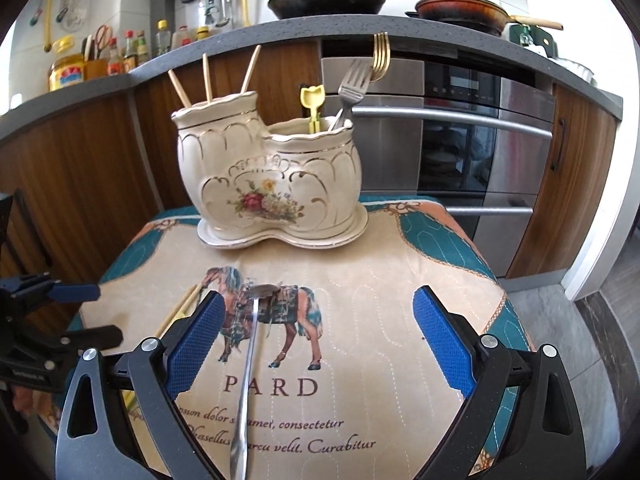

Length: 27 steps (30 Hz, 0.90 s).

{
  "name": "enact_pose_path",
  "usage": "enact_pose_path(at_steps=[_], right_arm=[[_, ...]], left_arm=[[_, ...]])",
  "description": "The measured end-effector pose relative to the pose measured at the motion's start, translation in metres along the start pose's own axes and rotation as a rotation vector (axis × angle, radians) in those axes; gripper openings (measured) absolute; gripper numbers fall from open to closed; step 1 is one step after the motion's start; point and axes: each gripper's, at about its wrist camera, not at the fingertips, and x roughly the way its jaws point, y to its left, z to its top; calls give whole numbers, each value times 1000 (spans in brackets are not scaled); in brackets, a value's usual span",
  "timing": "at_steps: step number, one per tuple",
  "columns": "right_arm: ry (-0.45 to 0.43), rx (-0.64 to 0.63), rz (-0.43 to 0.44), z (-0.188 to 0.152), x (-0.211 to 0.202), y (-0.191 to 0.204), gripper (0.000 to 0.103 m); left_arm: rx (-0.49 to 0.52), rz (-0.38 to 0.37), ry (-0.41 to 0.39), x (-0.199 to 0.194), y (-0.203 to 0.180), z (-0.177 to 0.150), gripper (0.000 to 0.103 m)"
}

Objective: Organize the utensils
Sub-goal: 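Grasp a fourth wooden chopstick with left while right grasps the silver spoon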

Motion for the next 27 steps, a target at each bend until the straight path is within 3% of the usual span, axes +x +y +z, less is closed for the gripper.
enact_pose_path(at_steps=[4, 10, 20, 24, 27], right_arm=[[16, -31, 4, -2, 2, 4, 94], [42, -81, 2, -6, 5, 11, 94], [84, -134, 4, -11, 9, 20, 94], [118, -147, 48, -14, 13, 26, 93], [171, -133, 85, -17, 19, 29, 77]], left_arm=[[35, -8, 49, 4, -13, 0, 52], [59, -21, 99, 10, -24, -2, 32], [77, -10, 133, 20, -24, -3, 14], [70, -8, 133, 22, -17, -1, 7], [58, -15, 127, 22, -11, 0, 7]])
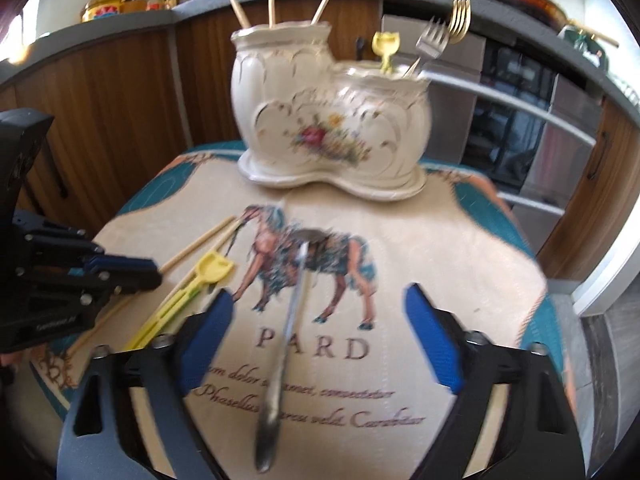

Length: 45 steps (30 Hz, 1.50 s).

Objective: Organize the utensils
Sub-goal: 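Grasp a fourth wooden chopstick with left while right grasps the silver spoon, then lower chopstick into larger cup with left while right lowers spoon into smaller cup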

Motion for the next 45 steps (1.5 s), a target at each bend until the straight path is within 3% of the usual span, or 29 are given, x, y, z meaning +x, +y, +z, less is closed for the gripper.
enact_pose_path(at_steps=[2, 7, 12, 15, 22, 30, 32, 39, 45], right_arm=[[23, -1, 12, -1, 4, 3, 62], [55, -31, -12, -2, 12, 12, 42], [78, 3, 4, 8, 22, 12, 39], [94, -22, -25, 12, 30, 18, 30], [110, 9, -31, 25, 44, 13, 28], [106, 46, 31, 26, 46, 13, 5], [100, 61, 41, 26, 44, 12, 4], [29, 89, 83, 25, 29, 8, 4], [-109, 71, 127, 28, -2, 8, 4]], left_arm=[[-8, -12, -9, 0, 5, -1, 7], [4, -18, -24, 1, 5, -1, 7], [-2, -42, -39, -1, 9, -4, 7], [4, -43, -47, -1, 8, -3, 7], [11, -68, -60, -3, 12, -5, 7], [0, -99, -61, -3, 16, -5, 6], [-3, -103, -60, -3, 17, -5, 6], [-44, -122, -67, -7, 23, -5, 5], [-57, -122, -130, -27, 25, -3, 5]])
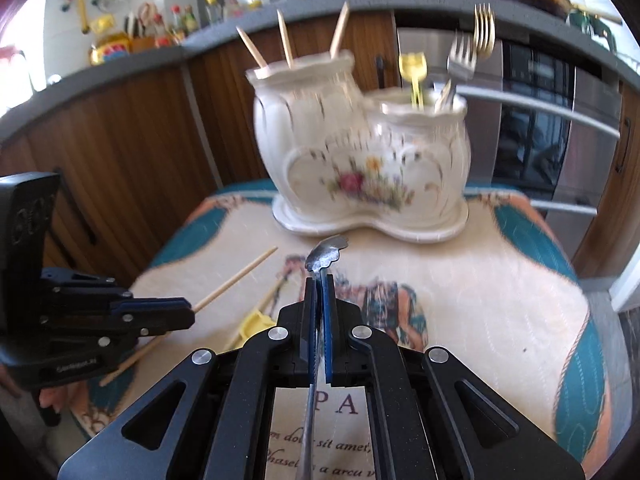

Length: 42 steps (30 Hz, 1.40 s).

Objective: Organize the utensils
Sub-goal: 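Lower chopstick into larger cup with left while right lowers spoon into smaller cup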

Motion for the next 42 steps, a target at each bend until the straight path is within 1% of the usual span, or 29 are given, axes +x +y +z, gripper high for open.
enact_pose_path(at_steps=[2, 5, 9, 18, 22, 25, 28, 31, 35, 39, 42], right_arm=[[-41, 0, 7, 3, -10, -1, 4], [-79, -2, 7, 5, -19, -1, 3], [-129, -7, 5, 6, -34, -5, 3], [-218, -39, -13, 5, -51, 1, 2], [-275, -69, -32, 5, -60, 7, 2], [-340, -94, -68, 6, -70, 13, 2], [-408, -121, -109, 12, -82, 18, 2], [-463, -121, -131, 30, -91, 18, 2], [-502, -103, -147, 55, -93, 12, 2], [-538, -57, -144, 85, -91, -2, 2], [-578, -28, -148, 105, -89, -13, 2]], left_arm=[[2, 1, -23, -7, -2, 3, 5], [8, 2, -43, -14, -6, 6, 5], [13, 0, -59, -17, -10, 8, 5], [18, -13, -76, -19, -14, 8, 5], [16, -25, -100, -23, -12, 9, 5], [15, -42, -121, -27, -12, 10, 5], [27, -58, -173, -37, -14, 15, 5], [46, -63, -237, -49, -16, 29, 5], [62, -76, -336, -64, -18, 58, 5], [57, -96, -410, -69, -17, 87, 5], [41, -112, -491, -72, -14, 113, 5]])
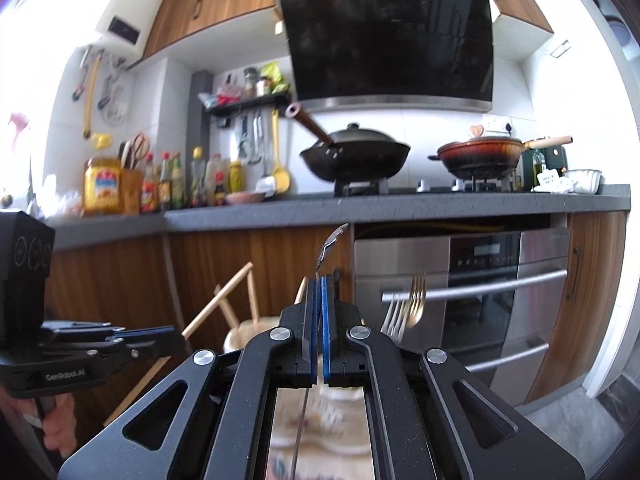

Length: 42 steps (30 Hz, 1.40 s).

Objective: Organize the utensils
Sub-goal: 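Lower chopstick into larger cup with left while right lowers spoon into smaller cup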

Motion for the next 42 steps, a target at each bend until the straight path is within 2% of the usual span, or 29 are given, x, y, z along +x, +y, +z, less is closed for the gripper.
enact_pose_path(at_steps=[5, 9, 13, 19, 30, 38, 42], right_arm=[[-55, 53, -37, 17, 28, -16, 2], [-100, 83, -93, 21, 45, -25, 2], [-97, 114, -133, 15, 65, -33, 2], [-91, 91, -145, 2, 83, -30, 2], [-87, 34, -196, -11, 93, -29, 2], [-65, -45, -204, -21, 97, -19, 3], [-30, -63, -190, -29, 96, -15, 3]], left_arm=[[-26, 38, -89, 26, 8, 27, 5], [-101, 2, -122, 45, 22, 41, 5], [-78, 24, -164, 61, 20, 48, 5], [-63, 54, -191, 85, 23, 48, 5], [-11, 100, -273, 101, 25, 28, 5], [62, 127, -273, 81, 14, 13, 5], [63, 142, -221, 73, 15, 7, 5]])
